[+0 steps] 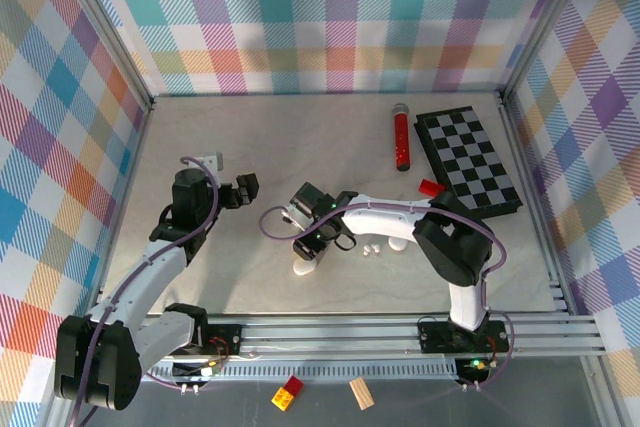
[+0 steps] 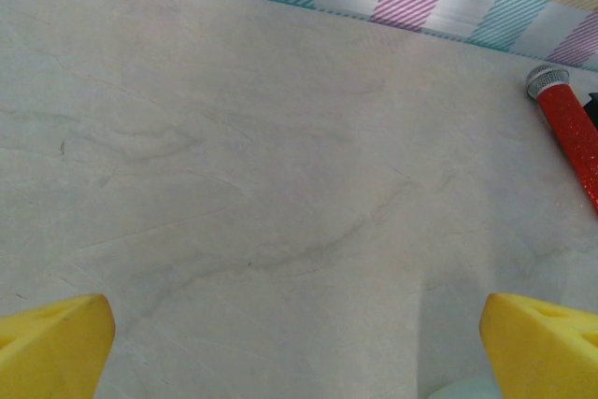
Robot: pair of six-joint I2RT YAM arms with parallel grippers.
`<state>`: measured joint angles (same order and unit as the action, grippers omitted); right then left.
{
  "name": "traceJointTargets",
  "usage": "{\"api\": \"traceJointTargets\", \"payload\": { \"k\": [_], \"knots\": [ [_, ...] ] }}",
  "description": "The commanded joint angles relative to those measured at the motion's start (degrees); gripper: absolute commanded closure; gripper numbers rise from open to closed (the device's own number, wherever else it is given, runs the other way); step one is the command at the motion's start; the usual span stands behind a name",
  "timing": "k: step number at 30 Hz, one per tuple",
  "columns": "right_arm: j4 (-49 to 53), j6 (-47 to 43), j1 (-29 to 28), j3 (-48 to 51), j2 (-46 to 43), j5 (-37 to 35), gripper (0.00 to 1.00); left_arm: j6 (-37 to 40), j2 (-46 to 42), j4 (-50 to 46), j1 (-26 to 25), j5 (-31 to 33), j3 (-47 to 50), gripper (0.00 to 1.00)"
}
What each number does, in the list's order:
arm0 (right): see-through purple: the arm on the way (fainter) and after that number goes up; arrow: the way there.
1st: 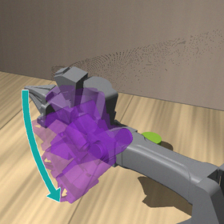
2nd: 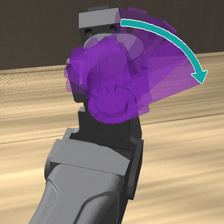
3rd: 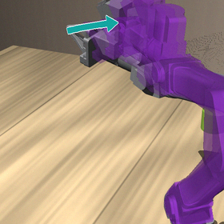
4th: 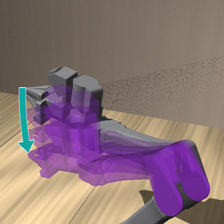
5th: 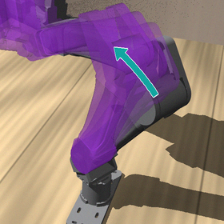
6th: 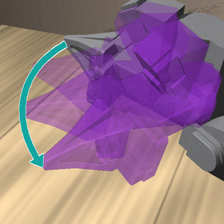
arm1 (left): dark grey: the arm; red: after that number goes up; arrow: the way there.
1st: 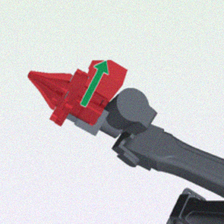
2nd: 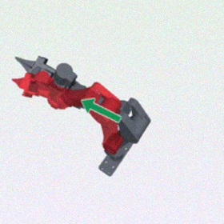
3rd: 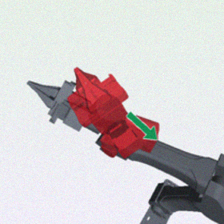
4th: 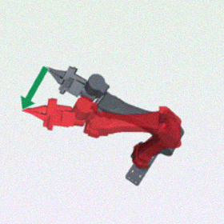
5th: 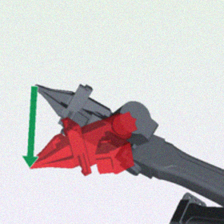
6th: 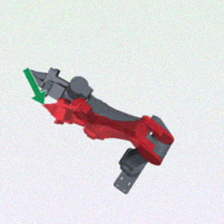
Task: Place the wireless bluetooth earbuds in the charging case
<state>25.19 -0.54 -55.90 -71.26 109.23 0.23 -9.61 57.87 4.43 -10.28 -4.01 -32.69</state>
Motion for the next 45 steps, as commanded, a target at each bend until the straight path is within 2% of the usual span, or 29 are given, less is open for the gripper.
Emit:
{"api": "traceJointTargets", "payload": {
  "k": [1, 6, 12, 16, 21, 26, 29, 30, 37, 39, 42, 45],
  "knots": [
    [1.53, -2.85, -0.40, -1.62, 1.64, -1.37, 0.47, 0.86, -1.42, -0.73, 0.61, -0.90, 0.43, 0.00],
    [1.13, -4.56, -0.41, -2.04, 2.17, -1.85, 0.47, 1.26, -1.69, -1.36, 0.62, -1.68, -0.01, 0.00],
    [2.75, -6.93, -0.12, -3.44, 2.20, -1.98, 0.59, 2.15, -3.31, -2.61, 0.62, -0.84, 0.08, 0.00],
    [2.68, -6.92, 1.19, -2.31, -0.78, 0.11, 0.61, 2.69, -4.49, -1.40, 0.62, -1.27, 0.56, 0.00],
    [1.40, -9.03, 4.72, 0.48, -6.74, 4.34, 0.61, -2.51, -5.74, -0.78, 0.62, 1.72, -0.30, 0.00],
    [2.93, -13.41, 9.07, 1.17, -11.26, 7.25, 0.60, 2.85, -4.07, -3.87, 0.53, -6.05, -5.54, 0.00],
    [4.41, -14.48, 12.09, 0.49, -14.32, 10.52, 0.61, 9.23, -5.34, -3.95, 0.34, -13.46, -6.49, 0.00],
    [5.19, -14.58, 13.02, -0.15, -14.88, 11.76, 0.61, 12.30, -5.40, -4.18, 0.35, -17.64, -7.00, 0.00],
    [11.91, -17.32, 18.39, -4.40, -18.79, 20.11, 0.62, 18.77, -0.35, -17.04, 0.11, -34.23, -19.43, 0.03],
    [12.92, -17.39, 19.70, -4.83, -20.05, 21.91, 0.62, 26.69, -0.31, -21.55, -0.86, -39.54, -20.63, 0.04],
    [14.44, -18.17, 20.30, -5.33, -22.04, 22.83, 0.63, 38.19, -0.56, -27.77, -3.28, -41.89, -21.44, 0.03],
    [16.16, -18.54, 20.30, -6.69, -23.09, 23.32, 0.63, 43.74, 0.32, -27.89, -6.78, -42.58, -21.44, 0.04]
  ]
}}
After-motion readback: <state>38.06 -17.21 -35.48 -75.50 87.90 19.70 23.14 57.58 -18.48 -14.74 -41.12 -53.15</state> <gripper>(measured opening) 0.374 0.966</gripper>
